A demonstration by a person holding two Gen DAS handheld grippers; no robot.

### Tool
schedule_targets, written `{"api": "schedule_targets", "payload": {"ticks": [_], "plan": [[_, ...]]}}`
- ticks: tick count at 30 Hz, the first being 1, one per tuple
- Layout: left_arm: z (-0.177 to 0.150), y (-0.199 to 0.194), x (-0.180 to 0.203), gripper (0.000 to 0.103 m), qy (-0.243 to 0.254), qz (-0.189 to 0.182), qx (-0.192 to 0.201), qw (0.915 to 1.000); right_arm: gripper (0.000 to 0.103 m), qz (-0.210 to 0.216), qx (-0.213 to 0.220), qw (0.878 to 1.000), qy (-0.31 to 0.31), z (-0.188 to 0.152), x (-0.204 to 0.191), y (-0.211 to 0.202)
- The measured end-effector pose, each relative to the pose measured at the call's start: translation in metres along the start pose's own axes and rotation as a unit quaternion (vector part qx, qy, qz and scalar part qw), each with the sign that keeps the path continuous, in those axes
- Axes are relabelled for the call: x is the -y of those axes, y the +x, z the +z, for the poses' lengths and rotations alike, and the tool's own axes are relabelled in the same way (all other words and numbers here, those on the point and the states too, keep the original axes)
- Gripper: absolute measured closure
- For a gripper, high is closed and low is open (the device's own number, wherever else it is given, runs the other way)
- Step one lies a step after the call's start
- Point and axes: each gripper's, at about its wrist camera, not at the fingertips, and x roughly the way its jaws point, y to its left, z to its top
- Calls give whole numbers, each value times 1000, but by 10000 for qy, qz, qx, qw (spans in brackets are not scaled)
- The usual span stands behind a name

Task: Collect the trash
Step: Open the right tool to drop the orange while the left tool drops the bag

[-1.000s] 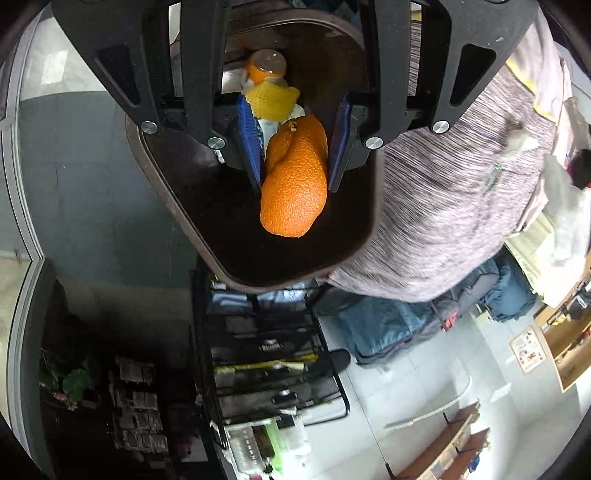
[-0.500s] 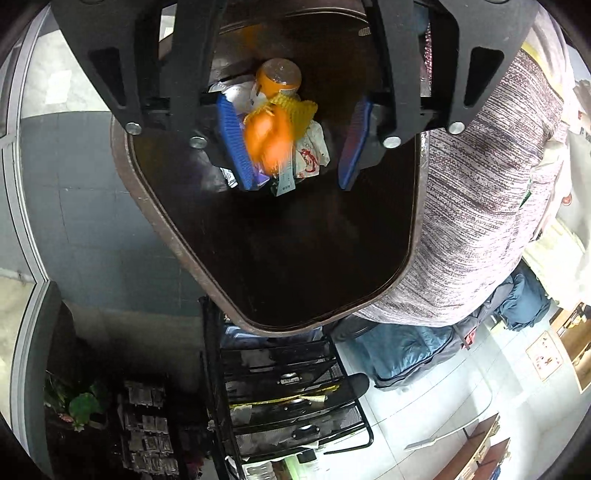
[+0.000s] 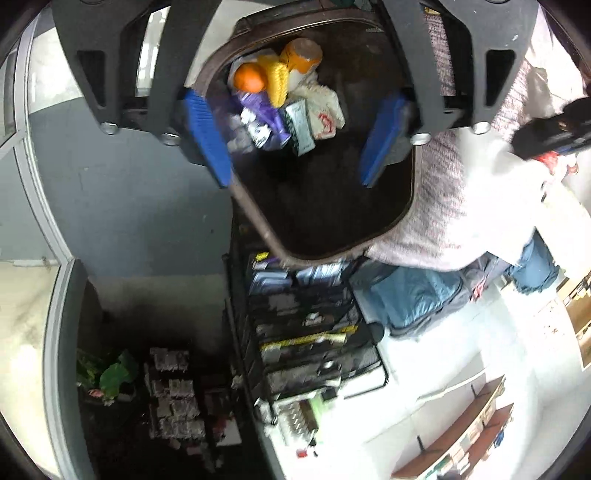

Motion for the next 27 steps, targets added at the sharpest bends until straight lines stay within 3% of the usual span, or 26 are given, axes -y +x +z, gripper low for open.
{"api": "schedule_targets", "payload": {"ticks": [9,23,27], "plan": [[12,36,2,80,-114,-103,-353,9993,28,-264,279,9991,160,10,19,-18],[19,68,7,77,-55,55,-572,9983,28,-425,268,9983,304,10,38,-21],[19,66,8,36,15,267,-451,9986,27,-437,245,9983,310,9,39,-20]]}}
